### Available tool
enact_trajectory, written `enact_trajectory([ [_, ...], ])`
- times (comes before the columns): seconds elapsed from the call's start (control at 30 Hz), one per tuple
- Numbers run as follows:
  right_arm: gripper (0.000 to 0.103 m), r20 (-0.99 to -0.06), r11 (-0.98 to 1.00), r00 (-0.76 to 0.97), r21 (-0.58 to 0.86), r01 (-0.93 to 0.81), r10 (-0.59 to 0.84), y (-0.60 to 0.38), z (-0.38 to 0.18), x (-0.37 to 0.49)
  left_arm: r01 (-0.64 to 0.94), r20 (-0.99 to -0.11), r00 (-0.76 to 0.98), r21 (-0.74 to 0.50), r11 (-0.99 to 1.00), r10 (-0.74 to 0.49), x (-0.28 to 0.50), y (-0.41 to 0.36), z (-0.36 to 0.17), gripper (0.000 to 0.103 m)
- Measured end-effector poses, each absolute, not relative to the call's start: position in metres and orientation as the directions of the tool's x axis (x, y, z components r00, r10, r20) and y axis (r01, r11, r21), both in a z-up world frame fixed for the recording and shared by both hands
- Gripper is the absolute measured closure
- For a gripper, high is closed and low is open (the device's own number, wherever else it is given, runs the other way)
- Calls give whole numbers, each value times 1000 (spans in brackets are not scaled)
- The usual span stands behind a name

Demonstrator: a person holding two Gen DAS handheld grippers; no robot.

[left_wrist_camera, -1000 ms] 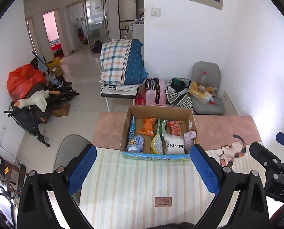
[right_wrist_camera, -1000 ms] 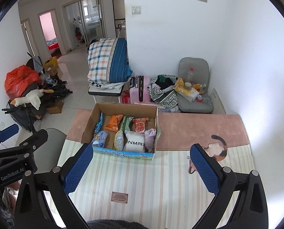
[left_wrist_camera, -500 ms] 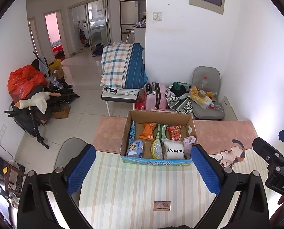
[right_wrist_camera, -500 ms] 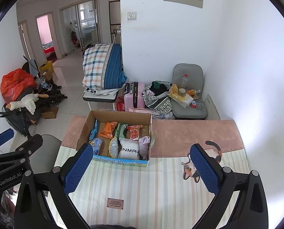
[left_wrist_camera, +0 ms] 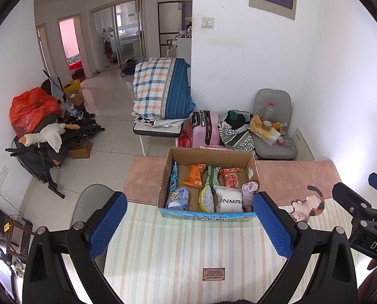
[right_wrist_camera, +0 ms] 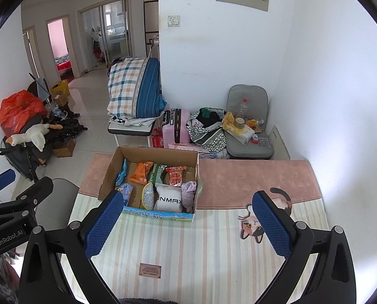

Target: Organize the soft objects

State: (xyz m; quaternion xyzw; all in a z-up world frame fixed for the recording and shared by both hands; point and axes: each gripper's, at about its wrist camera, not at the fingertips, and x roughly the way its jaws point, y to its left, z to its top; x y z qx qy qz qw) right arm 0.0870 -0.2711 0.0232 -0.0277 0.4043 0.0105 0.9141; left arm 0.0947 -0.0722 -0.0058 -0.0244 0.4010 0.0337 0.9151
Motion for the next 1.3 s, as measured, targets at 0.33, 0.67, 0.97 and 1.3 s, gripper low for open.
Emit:
enact_trajectory([
  [0.33, 0, -739, 998, 673, -42, -41, -4, -271, 23, 89, -78, -739, 673, -33, 996, 28, 94, -69, -4, 1],
  [0.67, 0, -741, 997, 672, -55, -46, -10, -271, 22, 88, -75, -747, 664, -33, 997, 25, 93, -69, -5, 0],
  [0.97, 0, -745, 997, 667, -55, -47, -10, -270, 21, 85, -74, -752, 659, -32, 997, 24, 92, -68, -9, 0],
  [1.3, 0, -743, 997, 669, -61, -44, -16, -271, 19, 85, -71, -751, 660, -29, 997, 25, 91, -69, -11, 1],
])
